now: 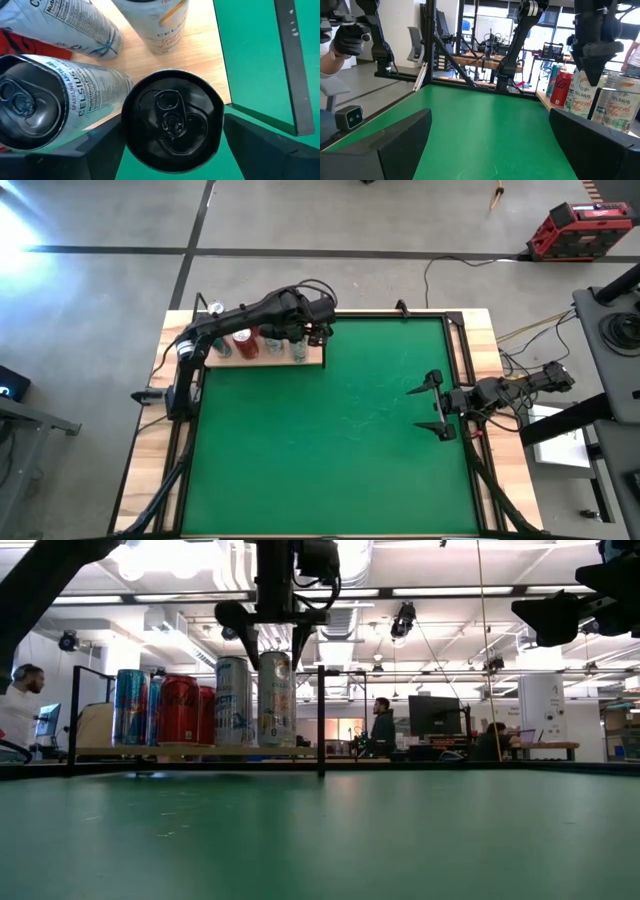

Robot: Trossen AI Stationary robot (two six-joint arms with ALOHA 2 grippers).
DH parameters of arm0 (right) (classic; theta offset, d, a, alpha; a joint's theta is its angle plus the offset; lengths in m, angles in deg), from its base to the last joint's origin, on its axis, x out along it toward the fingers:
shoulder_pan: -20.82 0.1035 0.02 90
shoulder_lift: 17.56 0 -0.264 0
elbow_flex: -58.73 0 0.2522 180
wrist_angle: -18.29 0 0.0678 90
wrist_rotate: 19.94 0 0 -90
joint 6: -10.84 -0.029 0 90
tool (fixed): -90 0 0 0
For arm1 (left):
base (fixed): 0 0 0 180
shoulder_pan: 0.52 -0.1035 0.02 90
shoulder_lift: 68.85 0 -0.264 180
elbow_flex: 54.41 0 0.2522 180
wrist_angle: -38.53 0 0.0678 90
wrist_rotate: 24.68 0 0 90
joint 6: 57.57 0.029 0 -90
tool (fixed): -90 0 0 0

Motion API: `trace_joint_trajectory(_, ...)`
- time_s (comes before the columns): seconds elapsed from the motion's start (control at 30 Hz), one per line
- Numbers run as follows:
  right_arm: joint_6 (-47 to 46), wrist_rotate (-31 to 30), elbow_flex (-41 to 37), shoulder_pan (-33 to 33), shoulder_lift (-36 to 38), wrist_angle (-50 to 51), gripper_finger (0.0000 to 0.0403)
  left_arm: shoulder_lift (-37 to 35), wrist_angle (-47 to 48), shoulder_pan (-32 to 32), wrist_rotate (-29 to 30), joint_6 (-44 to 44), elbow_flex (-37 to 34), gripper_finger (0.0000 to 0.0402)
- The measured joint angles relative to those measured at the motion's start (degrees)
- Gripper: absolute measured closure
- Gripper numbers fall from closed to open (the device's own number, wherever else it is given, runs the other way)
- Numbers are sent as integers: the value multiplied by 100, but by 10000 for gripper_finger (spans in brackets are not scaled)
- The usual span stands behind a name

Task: Place canned beverage on shelf
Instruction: Put the white yellow soda can on the shelf aligned with the other white yellow soda can

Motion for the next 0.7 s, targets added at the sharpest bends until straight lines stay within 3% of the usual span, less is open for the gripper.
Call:
trace_joint_trajectory(0.33, -1, -2, 1, -1, 0, 0, 7, -7, -268, -7, 48, 7, -240, 162)
trace_joint_trajectory(0.7, 1, -2, -1, -1, 0, 0, 7, 4, -225, -68, 149, 514, -163, 155)
